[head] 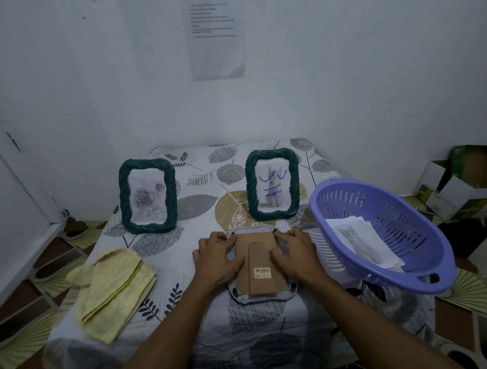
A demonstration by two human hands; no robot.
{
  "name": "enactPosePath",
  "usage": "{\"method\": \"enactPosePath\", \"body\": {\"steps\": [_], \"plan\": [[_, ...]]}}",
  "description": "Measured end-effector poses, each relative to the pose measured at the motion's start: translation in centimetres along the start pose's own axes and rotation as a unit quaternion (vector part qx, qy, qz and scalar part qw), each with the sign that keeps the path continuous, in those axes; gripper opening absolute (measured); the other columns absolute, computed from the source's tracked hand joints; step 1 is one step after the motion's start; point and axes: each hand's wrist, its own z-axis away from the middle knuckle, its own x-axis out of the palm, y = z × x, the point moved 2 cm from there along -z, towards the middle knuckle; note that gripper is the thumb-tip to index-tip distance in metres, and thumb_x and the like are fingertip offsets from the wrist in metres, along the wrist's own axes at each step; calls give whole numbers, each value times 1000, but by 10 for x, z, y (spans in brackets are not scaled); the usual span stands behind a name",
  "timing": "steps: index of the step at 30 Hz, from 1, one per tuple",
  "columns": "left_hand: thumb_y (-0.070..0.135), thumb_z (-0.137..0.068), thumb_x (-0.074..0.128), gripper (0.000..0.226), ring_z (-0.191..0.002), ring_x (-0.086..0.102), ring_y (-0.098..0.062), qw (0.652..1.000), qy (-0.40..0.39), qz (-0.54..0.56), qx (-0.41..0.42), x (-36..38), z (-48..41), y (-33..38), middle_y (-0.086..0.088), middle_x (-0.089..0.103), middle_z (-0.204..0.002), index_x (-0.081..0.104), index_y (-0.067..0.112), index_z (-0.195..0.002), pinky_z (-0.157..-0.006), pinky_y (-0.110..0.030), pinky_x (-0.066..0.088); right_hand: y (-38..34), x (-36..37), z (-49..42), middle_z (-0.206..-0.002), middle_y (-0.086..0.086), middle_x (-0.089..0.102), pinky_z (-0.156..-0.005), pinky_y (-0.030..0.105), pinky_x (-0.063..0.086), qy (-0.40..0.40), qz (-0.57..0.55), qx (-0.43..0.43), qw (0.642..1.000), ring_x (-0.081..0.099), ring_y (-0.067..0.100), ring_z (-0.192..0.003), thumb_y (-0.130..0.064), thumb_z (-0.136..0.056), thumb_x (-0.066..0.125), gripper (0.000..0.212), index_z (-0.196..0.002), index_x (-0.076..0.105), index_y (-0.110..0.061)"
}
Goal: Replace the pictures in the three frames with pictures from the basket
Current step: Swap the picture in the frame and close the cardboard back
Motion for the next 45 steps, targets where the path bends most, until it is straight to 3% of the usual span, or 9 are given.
{"method": "enactPosePath", "body": {"steps": [9,13,16,19,23,28,34,40,45], "plan": [[59,-69,38,77,-127,27,-22,1000,-5,7,2,-1,0,0,3,36,-141,41,34,-141,-100,-38,23,1,-1,-3,-121,6,45,-96,37,39,-7,0,-5,1000,43,25,-116,-40,-89,52,53,-139,46,-24],[60,-76,45,72,-126,34,-25,999,2,40,28,-5,5,-6,-3,44,-140,45,25,-139,-101,-38,30,0,-12,8,-126,6,49,-101,37,42,-6,-51,-14,999,48,23,-118,-32,-89,59,47,-134,54,-18],[42,-85,63,45,-114,47,-22,993,55,90,54,-5,24,-9,-6,57,-125,58,16,-122,-92,-31,37,4,-16,33,-120,3,51,-98,34,44,7,-34,-43,998,49,19,-112,-27,-88,62,38,-124,61,-16],[34,-83,68,25,-99,49,-15,986,104,103,78,-1,59,-6,2,59,-106,59,19,-100,-79,-24,34,8,-16,63,-109,-1,52,-92,31,45,40,-14,-52,998,49,16,-105,-28,-86,64,28,-112,65,-18],[38,-79,72,25,-89,49,-12,980,148,95,91,7,93,-3,6,59,-91,56,21,-88,-72,-24,36,9,-15,92,-97,-2,56,-81,28,45,103,8,-45,994,53,16,-94,-31,-82,68,20,-97,65,-18],[34,-78,76,21,-91,56,-13,975,166,132,60,13,103,1,4,66,-91,61,18,-80,-71,-23,39,4,-8,108,-96,-3,60,-82,31,46,116,-2,-38,993,54,15,-91,-34,-83,68,19,-96,67,-20],[32,-81,73,16,-112,53,-18,978,156,128,48,17,101,1,-2,61,-122,72,18,-88,-86,-25,38,4,-3,109,-101,-6,62,-90,38,48,117,-69,-5,991,55,13,-95,-29,-82,71,18,-99,71,-24],[38,-83,69,14,-111,52,-17,982,144,103,64,13,99,0,2,58,-121,70,28,-92,-87,-32,44,3,-5,109,-97,-9,61,-89,39,48,107,-88,-18,990,54,11,-92,-31,-82,72,16,-98,73,-31],[46,-83,62,32,-110,52,-18,986,120,86,72,12,93,-4,1,55,-120,69,28,-108,-89,-33,44,1,-8,107,-101,-6,64,-88,38,50,94,-73,-17,993,57,13,-93,-34,-84,68,17,-101,70,-33]]}}
